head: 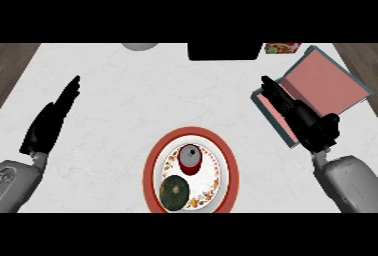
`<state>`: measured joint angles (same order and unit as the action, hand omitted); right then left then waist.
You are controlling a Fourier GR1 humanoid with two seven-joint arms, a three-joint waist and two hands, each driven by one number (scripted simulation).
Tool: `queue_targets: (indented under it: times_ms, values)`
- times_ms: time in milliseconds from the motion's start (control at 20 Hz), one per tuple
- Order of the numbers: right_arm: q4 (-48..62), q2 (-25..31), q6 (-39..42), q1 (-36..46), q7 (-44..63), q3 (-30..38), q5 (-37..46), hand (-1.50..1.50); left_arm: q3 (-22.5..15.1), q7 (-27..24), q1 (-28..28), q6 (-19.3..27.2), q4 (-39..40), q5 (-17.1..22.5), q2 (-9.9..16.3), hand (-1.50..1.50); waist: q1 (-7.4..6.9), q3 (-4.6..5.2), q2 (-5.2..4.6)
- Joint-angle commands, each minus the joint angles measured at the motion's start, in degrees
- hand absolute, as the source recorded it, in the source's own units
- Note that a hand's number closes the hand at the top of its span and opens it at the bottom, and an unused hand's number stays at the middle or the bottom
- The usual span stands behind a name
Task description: Pick the can from the plate and place it in the cardboard box
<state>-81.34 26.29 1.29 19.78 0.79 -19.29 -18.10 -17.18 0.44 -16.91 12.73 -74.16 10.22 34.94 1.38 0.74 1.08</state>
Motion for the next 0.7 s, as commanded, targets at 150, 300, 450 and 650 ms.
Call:
queue_targets:
  times_ms: [150,300,450,650]
  values:
    - [-1.6,-3.5,9.3,6.8,1.2,-1.5,-5.0,-1.5,6.3,3.2,1.7,-2.1,-5.3,10.0,-3.5,0.0,-3.95,-0.76,-0.98]
    - [-2.7,3.4,-0.1,11.7,-5.5,0.0,12.1,-1.5,7.2,3.6,4.7,-2.0,-4.1,14.5,-7.4,0.0,-3.84,-0.37,-0.22]
    - [-2.3,-9.6,-3.1,3.9,-19.6,3.0,3.8,-1.5,9.0,6.4,7.8,-2.8,-9.5,17.8,-6.3,0.0,-3.3,-0.94,-0.84]
    - [-6.7,-6.3,4.4,-1.8,-31.1,-0.5,7.5,-1.5,10.8,5.7,11.2,-4.3,-10.7,19.4,-6.1,0.0,-1.66,-0.81,-0.86]
